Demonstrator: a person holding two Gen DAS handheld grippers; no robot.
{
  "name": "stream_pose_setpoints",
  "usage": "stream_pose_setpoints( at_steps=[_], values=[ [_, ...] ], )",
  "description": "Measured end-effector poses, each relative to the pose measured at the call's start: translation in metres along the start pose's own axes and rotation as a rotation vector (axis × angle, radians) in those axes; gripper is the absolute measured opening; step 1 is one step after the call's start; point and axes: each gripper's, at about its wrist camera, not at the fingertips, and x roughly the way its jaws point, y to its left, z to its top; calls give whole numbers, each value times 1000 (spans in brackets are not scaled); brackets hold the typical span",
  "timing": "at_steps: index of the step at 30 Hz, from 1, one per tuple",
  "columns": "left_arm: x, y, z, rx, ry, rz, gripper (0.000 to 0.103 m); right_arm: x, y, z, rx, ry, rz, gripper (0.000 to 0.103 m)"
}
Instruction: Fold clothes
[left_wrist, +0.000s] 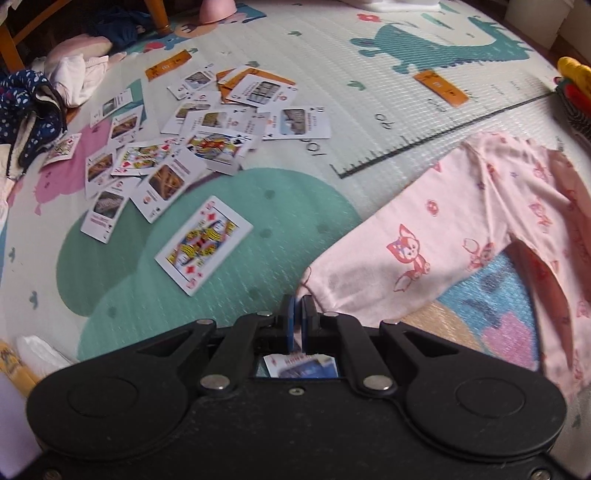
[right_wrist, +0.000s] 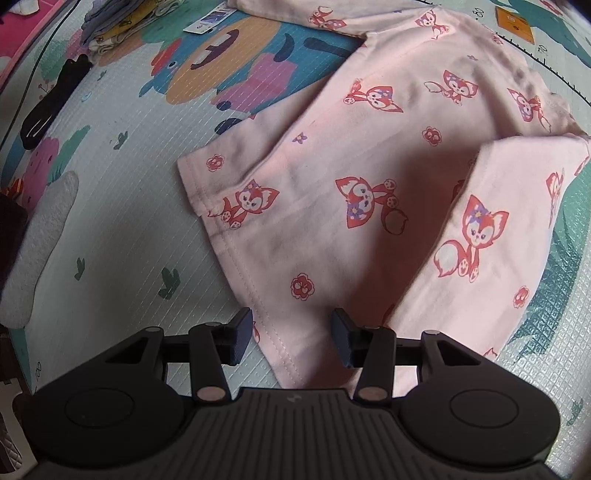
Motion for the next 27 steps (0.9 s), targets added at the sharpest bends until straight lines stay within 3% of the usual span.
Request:
stream_pose_setpoints(
  at_steps=[6,13,27],
  values=[
    [17,6,18,46,48,54,1,1,1,-1,0,-4,7,49],
    [26,5,39,91,46,109,1,1,0,-3,3,-11,21,51],
    [63,10,58,148,111,248,1,1,-1,-2,0,-19,43,53]
  ],
)
